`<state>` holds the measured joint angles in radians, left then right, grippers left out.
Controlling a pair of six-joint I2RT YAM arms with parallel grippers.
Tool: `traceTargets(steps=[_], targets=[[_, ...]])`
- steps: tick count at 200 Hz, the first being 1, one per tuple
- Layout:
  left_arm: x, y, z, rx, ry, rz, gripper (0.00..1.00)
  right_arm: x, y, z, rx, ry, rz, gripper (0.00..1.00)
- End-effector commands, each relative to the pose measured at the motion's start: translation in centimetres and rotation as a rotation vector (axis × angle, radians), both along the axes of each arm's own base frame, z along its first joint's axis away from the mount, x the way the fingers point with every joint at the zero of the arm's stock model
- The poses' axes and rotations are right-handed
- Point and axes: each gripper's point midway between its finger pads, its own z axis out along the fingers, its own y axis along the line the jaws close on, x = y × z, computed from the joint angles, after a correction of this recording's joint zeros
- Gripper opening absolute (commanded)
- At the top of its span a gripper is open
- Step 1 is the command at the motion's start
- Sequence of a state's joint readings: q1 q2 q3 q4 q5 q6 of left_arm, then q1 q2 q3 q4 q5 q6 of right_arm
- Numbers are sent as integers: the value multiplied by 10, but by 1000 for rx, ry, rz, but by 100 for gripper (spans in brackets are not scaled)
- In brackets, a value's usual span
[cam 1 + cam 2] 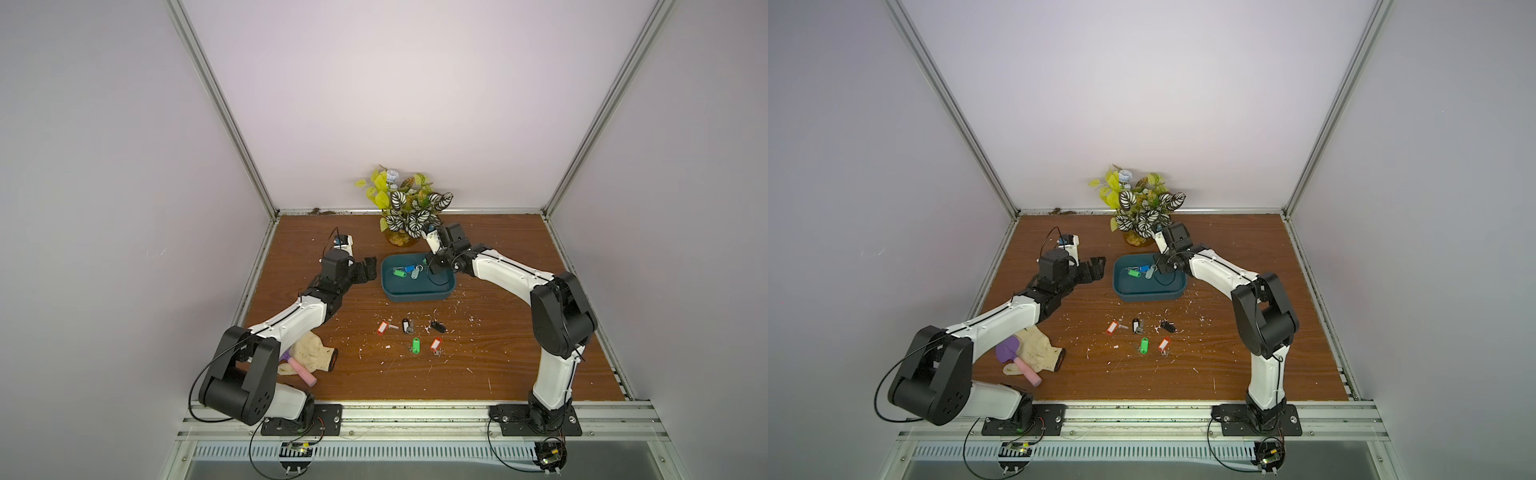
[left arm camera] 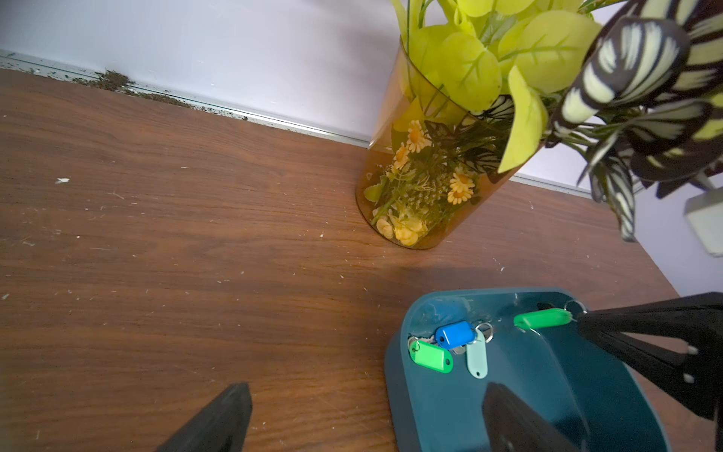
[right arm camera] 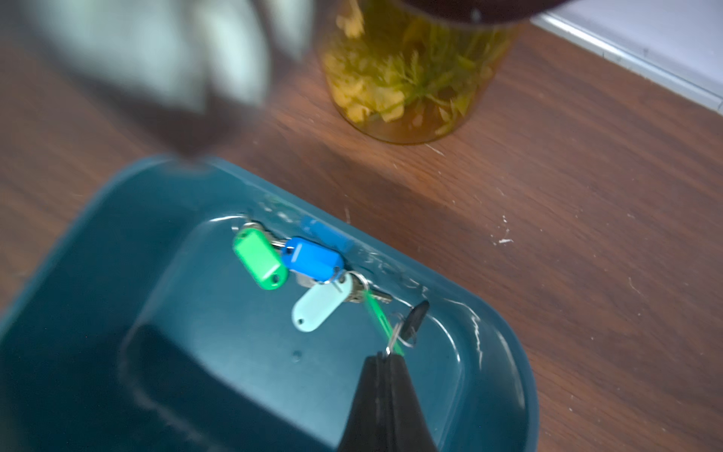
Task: Take the keys out of the storage box
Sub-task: Pick up the key from the storage box, then place the key at the center of the board.
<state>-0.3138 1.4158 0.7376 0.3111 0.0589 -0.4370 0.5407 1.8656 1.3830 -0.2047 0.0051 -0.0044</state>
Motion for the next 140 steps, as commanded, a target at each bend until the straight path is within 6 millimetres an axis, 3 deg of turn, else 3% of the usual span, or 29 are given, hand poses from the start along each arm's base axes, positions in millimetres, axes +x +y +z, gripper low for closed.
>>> traceTargets(steps=[1, 34, 64, 85, 106, 140], targets=[[3, -5, 21, -21, -56, -45, 96, -14, 8, 36, 96, -50, 75, 0], [-2, -14, 30, -61, -96, -95, 96, -63, 17, 66, 208, -82, 253, 0], [-8, -25, 37, -86, -125, -138, 96, -117, 5, 80, 286, -76, 320, 0], [-13, -35, 40, -85, -136, -165, 97, -155, -3, 76, 305, -43, 298, 0], [-19, -45, 44, -84, -151, -184, 99, -195, 8, 69, 313, -5, 281, 0], [-28, -53, 51, -90, -172, -206, 98, -242, -1, 31, 316, 150, 185, 0]])
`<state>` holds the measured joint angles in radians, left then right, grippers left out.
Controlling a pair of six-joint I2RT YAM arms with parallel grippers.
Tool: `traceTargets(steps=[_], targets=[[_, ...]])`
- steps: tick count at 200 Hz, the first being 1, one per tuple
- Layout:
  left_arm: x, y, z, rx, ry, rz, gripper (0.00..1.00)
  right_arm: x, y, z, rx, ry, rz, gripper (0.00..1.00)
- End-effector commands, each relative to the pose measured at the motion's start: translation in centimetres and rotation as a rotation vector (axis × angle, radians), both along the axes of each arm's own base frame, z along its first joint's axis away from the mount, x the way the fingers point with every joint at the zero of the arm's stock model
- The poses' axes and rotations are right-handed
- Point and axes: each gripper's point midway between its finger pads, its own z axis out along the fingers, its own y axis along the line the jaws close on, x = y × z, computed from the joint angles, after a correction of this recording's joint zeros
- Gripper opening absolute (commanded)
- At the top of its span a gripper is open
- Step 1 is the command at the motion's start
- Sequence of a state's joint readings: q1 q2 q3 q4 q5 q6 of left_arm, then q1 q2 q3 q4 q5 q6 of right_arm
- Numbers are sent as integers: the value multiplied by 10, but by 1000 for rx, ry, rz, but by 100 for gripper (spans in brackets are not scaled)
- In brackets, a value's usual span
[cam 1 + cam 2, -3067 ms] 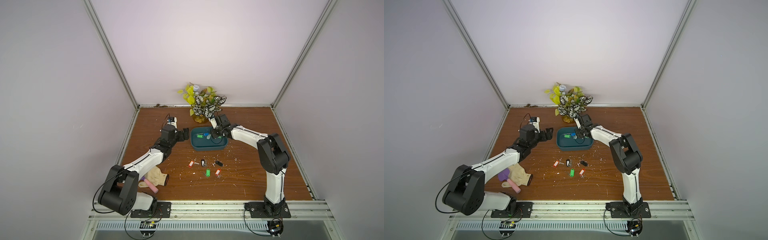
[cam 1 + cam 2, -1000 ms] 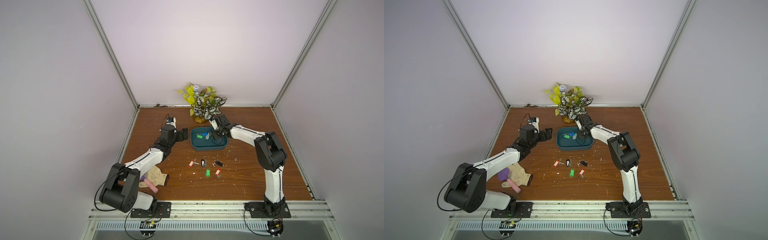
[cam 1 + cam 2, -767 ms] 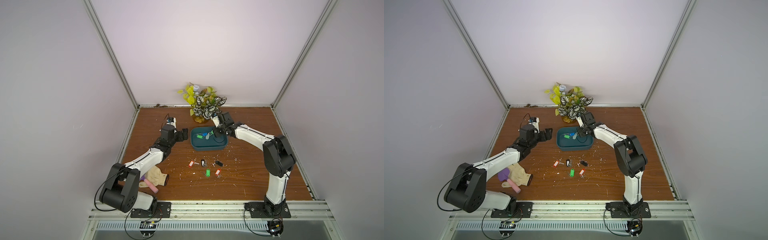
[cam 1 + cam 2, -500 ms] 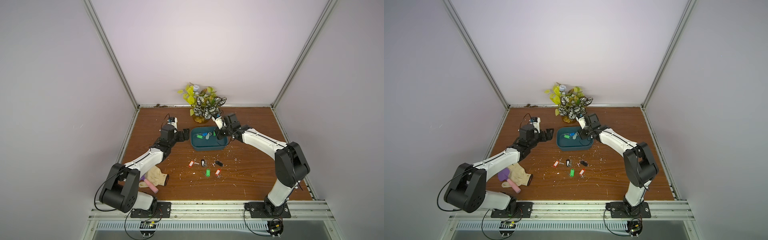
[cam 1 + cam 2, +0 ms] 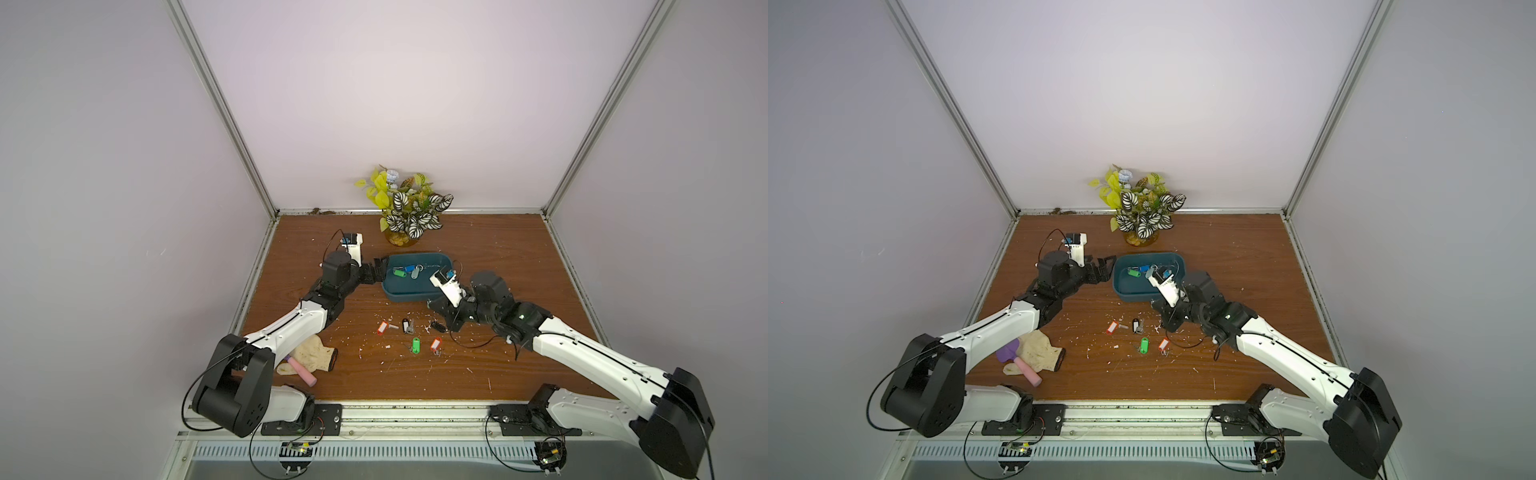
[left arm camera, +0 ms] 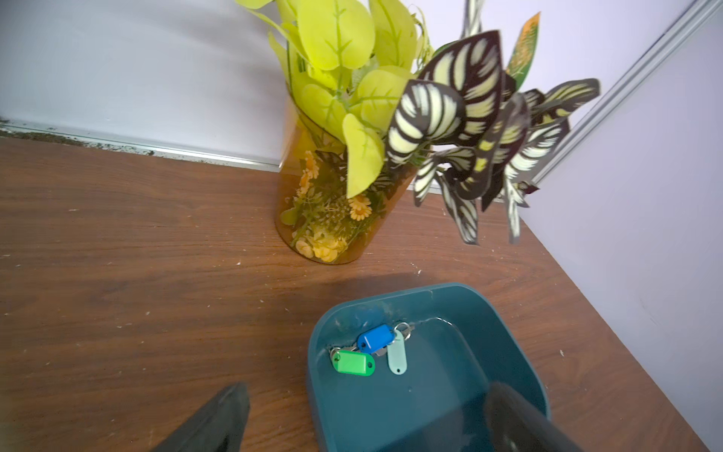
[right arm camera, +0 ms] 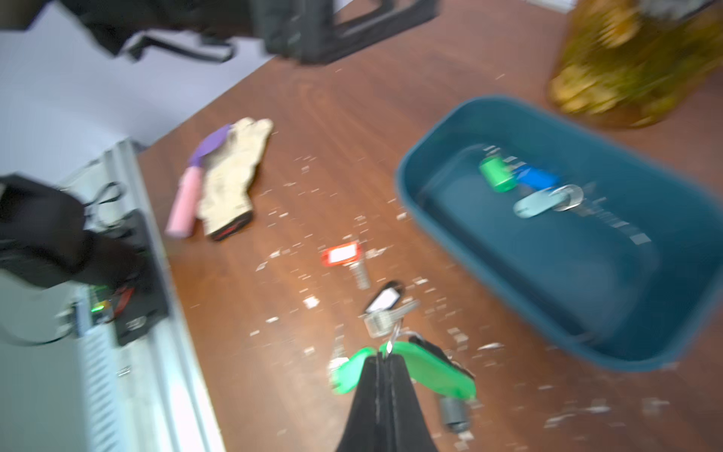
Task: Take the keys out of the storage box
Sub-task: Place the key at the center of the board.
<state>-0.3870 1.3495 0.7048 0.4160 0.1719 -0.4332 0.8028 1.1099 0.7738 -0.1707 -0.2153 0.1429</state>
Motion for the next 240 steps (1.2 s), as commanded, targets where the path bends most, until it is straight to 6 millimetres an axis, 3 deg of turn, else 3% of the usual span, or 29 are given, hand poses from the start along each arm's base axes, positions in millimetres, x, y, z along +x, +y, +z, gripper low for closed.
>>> traceTargets(steps=[1, 38, 62, 104, 141, 152, 160, 174, 190, 200, 217, 240], targets=[[-7, -7, 15, -10, -56, -24, 98, -20, -16, -26, -9, 145, -127, 0], [-12, -14, 14, -12, -47, -44, 98, -79, -23, -75, -136, 327, -114, 0], [-10, -23, 8, 17, -17, -63, 98, -101, -27, -97, -218, 388, -126, 0], [-12, -31, 4, 35, 0, -83, 98, -114, -34, -129, -309, 456, -146, 0], [-13, -34, 3, 42, 2, -87, 98, -114, -47, -147, -382, 468, -189, 0], [-12, -34, 3, 47, 4, -85, 98, -112, -50, -149, -396, 461, -202, 10], [-12, -36, 1, 51, 9, -87, 98, -111, -51, -150, -407, 456, -212, 10], [-12, -40, -1, 62, 17, -94, 98, -107, -54, -148, -424, 437, -228, 14], [-13, -49, -3, 87, 21, -104, 98, -98, -54, -140, -422, 396, -249, 36], [-14, -55, -5, 112, 24, -108, 98, -92, -53, -129, -408, 357, -259, 42], [-15, -68, -7, 158, 29, -113, 98, -73, -50, -97, -357, 250, -294, 55], [-13, -86, -15, 198, 47, -121, 99, -35, -55, -30, -222, 15, -407, 73]])
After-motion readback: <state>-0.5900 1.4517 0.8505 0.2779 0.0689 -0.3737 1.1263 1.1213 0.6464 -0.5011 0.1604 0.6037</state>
